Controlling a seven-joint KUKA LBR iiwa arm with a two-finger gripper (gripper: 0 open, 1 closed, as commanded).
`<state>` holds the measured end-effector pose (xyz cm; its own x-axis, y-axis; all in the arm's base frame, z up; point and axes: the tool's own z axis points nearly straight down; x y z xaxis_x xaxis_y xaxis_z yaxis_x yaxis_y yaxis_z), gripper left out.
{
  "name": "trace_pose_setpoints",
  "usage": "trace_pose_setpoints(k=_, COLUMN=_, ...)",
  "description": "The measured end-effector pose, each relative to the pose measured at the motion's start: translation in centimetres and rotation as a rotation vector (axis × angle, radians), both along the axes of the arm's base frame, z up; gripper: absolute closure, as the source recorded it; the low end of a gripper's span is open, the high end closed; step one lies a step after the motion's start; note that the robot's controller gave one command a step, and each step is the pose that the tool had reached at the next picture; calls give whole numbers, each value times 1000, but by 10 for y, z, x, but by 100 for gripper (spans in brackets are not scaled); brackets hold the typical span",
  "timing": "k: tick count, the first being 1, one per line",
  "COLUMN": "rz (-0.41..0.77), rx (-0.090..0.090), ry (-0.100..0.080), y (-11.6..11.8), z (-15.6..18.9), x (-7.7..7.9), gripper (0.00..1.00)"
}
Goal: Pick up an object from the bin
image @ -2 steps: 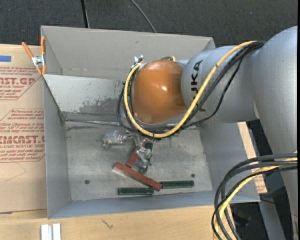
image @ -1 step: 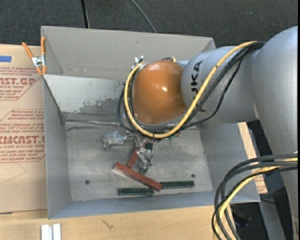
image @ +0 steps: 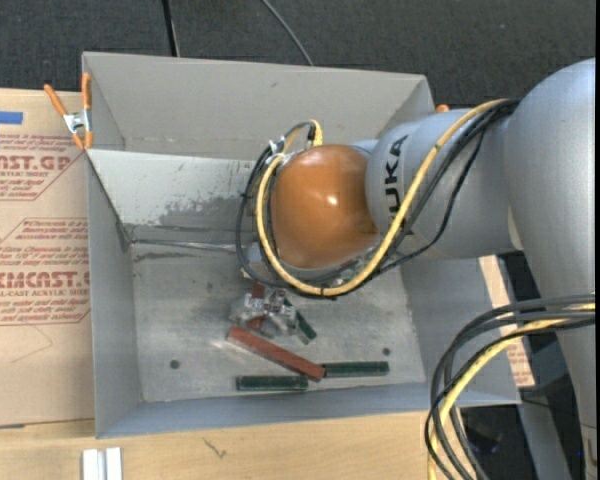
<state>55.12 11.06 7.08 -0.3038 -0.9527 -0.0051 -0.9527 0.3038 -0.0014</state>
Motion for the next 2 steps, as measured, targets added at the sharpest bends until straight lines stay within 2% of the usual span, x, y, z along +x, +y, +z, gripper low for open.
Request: trace_pose_setpoints(k=2, rz=0, rx=1, ry=0, y=0, z=0, x=0, gripper=100)
